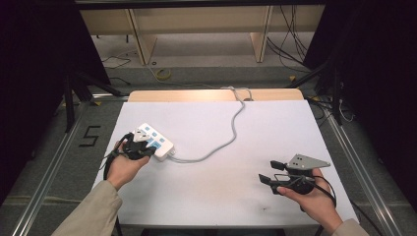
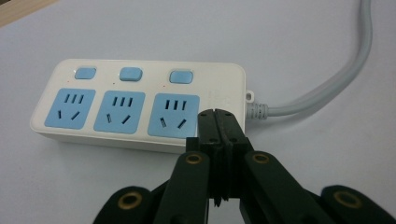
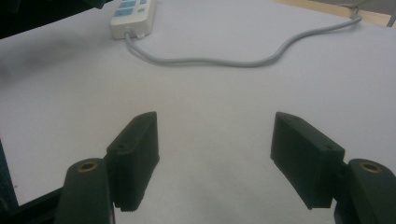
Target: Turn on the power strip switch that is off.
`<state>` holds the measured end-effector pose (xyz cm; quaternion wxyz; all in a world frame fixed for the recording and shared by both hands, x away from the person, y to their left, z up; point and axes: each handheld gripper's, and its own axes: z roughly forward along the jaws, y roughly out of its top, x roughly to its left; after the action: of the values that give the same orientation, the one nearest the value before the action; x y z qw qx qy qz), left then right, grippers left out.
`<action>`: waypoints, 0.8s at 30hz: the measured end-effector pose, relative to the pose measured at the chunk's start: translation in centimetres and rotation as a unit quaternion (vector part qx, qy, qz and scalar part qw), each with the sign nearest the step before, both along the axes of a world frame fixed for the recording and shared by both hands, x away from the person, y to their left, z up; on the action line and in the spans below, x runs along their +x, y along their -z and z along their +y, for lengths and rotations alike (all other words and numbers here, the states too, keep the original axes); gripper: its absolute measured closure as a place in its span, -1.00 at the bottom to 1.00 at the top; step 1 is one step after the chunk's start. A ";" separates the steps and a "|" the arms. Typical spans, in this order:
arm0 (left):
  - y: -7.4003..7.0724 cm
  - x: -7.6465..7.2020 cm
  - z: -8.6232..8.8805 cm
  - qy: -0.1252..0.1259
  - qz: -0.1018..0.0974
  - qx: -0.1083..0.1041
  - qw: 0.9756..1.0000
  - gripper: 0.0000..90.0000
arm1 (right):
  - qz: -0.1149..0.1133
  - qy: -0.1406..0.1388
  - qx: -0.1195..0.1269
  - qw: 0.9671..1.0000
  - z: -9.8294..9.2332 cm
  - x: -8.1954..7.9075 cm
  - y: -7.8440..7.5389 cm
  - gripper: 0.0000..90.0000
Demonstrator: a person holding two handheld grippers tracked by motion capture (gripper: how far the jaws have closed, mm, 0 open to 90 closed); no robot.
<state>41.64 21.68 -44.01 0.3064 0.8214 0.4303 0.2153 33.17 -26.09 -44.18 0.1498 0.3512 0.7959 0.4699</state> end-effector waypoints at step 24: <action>-0.6 2.0 0.3 -0.019 -0.004 0.005 1.000 1.00 | 0.000 -0.001 0.000 1.000 0.0 0.0 0.0 -0.28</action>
<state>43.66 22.03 -43.46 0.2995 0.8136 0.4436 0.2269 33.14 -26.09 -44.16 0.1492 0.3500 0.7964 0.4700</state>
